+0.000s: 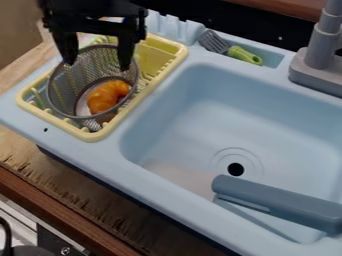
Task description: Put the basket from the left sink to the other on the right
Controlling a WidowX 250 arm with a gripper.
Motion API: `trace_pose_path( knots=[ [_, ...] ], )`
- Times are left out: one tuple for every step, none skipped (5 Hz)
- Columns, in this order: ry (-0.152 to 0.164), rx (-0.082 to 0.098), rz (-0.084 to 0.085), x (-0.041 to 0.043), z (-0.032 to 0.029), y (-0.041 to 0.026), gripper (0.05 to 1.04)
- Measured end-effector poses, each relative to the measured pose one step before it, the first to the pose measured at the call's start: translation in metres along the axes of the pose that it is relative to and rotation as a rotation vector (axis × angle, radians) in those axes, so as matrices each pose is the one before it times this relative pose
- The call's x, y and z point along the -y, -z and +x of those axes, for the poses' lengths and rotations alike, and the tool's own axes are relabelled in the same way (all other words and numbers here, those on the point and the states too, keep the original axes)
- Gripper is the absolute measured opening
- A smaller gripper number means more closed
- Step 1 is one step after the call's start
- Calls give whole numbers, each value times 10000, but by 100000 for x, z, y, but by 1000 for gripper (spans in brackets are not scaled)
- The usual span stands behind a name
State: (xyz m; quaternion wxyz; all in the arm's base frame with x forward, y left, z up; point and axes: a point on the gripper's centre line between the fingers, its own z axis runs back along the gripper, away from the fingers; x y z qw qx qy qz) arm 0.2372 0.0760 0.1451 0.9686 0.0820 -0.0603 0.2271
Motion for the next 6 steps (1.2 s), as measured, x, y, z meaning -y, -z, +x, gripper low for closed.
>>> trace_pose_path(
  knots=[
    [21, 24, -295, 1655, 512, -418, 997],
    [653, -173, -158, 1314, 61, -599, 996],
    [1385, -426, -447, 1007, -730, -331, 997],
    [409, -202, -75, 969, -647, -424, 997],
    [-3, 361, -106, 981, 1276, -1464, 997],
    [-61, 245, -259, 1281, 1256, -720, 996]
  ],
)
